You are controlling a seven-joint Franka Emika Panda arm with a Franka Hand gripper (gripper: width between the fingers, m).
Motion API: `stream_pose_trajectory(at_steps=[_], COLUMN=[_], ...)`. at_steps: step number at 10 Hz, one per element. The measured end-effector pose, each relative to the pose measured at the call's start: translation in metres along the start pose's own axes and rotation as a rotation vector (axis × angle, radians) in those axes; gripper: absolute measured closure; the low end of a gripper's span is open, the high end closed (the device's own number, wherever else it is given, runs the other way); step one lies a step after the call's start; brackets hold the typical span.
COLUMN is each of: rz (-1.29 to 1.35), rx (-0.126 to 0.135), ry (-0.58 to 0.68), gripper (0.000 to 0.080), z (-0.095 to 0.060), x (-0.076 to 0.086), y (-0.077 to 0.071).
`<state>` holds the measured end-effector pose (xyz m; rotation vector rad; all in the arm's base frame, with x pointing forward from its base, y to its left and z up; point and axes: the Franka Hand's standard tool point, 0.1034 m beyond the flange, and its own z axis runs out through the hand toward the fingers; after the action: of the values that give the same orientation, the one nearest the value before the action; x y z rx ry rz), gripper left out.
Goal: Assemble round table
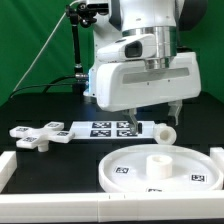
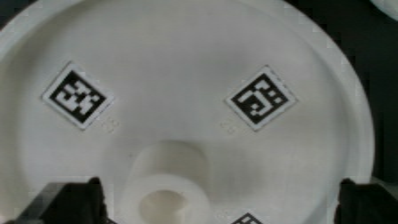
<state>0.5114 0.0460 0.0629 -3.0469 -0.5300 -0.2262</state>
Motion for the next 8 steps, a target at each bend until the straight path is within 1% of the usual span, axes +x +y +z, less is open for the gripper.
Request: stream_pose_trajectory(at_steps=[2, 3, 4, 6, 7, 8], rz=[0.151, 0.233, 0.259, 0.361, 0.407, 0.452], rx=[0.006, 0.011, 0.008, 0.015, 0.016, 0.015], ry=[0.009, 0.01, 0.025, 0.022, 0.023, 0.02], gripper=[0.015, 0.015, 0.015, 0.015, 0.015, 0.015], z=[0.007, 0.01, 0.012, 0.012, 0.013, 0.015], x=[-0.01, -0.015, -0.017, -0.017, -0.019, -0.029], y=[-0.016, -0.022, -0.02, -0.021, -0.021, -0.022])
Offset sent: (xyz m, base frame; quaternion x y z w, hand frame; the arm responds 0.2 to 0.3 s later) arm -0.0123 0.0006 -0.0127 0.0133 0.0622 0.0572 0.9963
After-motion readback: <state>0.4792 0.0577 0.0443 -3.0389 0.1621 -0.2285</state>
